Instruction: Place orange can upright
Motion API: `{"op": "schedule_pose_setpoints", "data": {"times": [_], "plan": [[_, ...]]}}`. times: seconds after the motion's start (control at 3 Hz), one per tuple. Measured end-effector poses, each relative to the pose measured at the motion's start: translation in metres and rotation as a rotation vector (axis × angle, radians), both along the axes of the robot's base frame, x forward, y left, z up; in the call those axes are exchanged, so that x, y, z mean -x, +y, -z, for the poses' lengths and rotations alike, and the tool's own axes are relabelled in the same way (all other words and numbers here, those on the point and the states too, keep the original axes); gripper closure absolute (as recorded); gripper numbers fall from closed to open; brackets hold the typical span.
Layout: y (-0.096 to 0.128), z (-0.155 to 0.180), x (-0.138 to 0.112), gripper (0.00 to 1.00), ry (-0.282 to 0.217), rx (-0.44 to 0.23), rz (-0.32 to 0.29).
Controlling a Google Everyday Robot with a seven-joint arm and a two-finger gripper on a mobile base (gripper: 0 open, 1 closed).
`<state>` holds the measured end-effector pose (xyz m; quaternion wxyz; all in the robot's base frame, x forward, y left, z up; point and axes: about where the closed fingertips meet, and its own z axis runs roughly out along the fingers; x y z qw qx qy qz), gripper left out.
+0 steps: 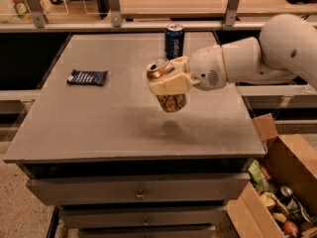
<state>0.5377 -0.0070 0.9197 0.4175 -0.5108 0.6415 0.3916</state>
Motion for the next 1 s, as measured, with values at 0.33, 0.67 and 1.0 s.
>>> {"op": "schedule_pose_setpoints", "data": {"times": [0.33, 0.67, 1.0], "plan": [[-0.016, 0.017, -0.004, 1.0, -0.015, -0.175, 0.112], [-0.031, 0.027, -0.007, 0.82, -0.063, -0.357, 0.172], [-0.042, 0.026, -0.006, 0.59, -0.154, -0.503, 0.162]]}}
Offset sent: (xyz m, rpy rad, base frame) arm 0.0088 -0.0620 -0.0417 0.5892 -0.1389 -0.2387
